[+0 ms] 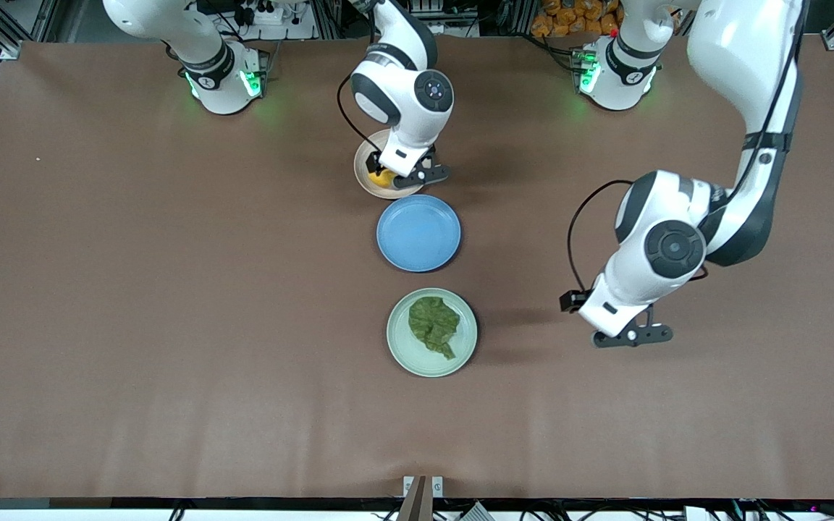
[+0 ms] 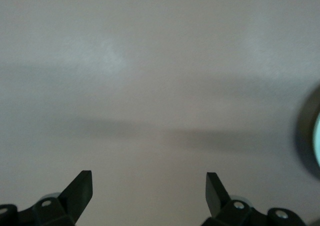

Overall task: Place lemon and lettuce in plates
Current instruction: 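Release the lemon on the beige plate while the left gripper withdraws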

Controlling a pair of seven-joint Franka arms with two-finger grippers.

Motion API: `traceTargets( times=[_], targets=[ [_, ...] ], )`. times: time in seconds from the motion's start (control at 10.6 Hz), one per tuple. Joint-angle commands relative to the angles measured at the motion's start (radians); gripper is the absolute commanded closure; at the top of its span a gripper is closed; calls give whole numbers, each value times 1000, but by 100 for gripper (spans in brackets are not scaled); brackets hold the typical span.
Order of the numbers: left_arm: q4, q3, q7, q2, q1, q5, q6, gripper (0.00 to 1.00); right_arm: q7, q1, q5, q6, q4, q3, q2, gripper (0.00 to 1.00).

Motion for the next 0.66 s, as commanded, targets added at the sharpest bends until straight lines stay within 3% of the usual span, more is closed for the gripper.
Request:
traceTargets(
  times=[0.0, 0.19, 0.28, 0.57],
  targets=[
    [-193, -14, 151, -189, 70, 1, -24, 0, -50, -110, -14, -70, 55, -4, -20, 0],
    [-203, 12, 302, -266, 116, -23, -136, 0, -122, -204, -14, -147, 130, -6, -19, 0],
    [-204, 62, 321, -297, 104, -61, -141, 0, -162, -258, -14, -165, 161, -6, -19, 0],
    [-166, 83, 310, -387, 102, -125, -139, 0, -286, -425, -17, -172, 207, -6, -19, 0]
  ],
)
